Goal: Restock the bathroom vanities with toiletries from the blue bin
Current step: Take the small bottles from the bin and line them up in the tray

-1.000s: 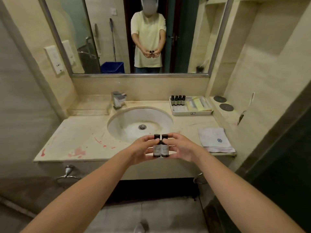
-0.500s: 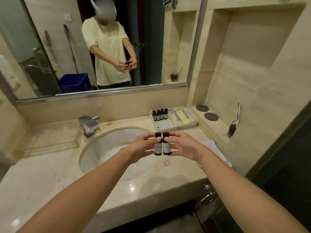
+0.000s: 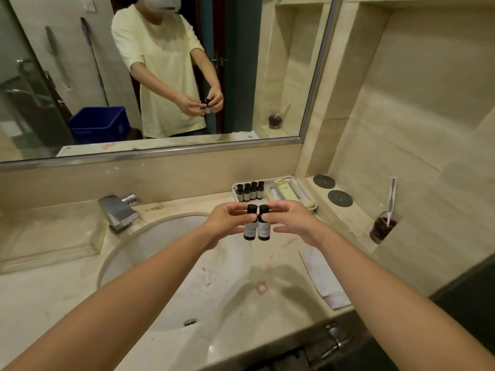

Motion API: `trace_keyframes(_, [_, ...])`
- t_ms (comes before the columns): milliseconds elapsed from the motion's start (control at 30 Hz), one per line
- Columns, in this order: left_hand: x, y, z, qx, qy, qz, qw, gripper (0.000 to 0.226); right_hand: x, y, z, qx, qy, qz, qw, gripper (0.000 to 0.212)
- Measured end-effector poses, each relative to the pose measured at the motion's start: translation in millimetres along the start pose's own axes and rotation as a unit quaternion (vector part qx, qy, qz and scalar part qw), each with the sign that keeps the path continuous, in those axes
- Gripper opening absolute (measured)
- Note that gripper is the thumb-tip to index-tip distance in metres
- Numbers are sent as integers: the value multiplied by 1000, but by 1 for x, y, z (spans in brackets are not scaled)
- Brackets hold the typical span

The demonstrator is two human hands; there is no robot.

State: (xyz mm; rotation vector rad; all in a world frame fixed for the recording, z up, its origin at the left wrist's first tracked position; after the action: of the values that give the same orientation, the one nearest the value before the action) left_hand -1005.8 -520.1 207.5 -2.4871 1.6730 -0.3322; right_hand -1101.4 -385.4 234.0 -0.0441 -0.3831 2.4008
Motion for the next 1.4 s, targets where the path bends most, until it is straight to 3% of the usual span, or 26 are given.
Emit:
trace_keyframes(367, [13, 116, -1, 3, 65, -87, 994, 31, 40, 136, 15, 33, -138, 56, 988, 21])
trace_keyframes(900, [40, 223, 63, 56, 255, -193, 946, 27, 35, 274, -34, 109, -349, 83, 927, 21])
trace_keyframes(1400, [42, 234, 82, 87, 311, -238, 916, 27, 29, 300, -54, 119, -360, 80, 922, 23])
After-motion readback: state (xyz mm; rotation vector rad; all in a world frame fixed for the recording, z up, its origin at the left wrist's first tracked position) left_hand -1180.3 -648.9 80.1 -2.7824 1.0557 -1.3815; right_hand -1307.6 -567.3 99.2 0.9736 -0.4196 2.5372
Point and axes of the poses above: each hand's wrist, its own y-axis towards the middle knuckle, its own x-axis out of the back of the hand, z = x × y, the point moved 7 cm from there along y, towards the middle knuckle, and after that the axes turned 9 degrees about y, right-handed, at the moved point
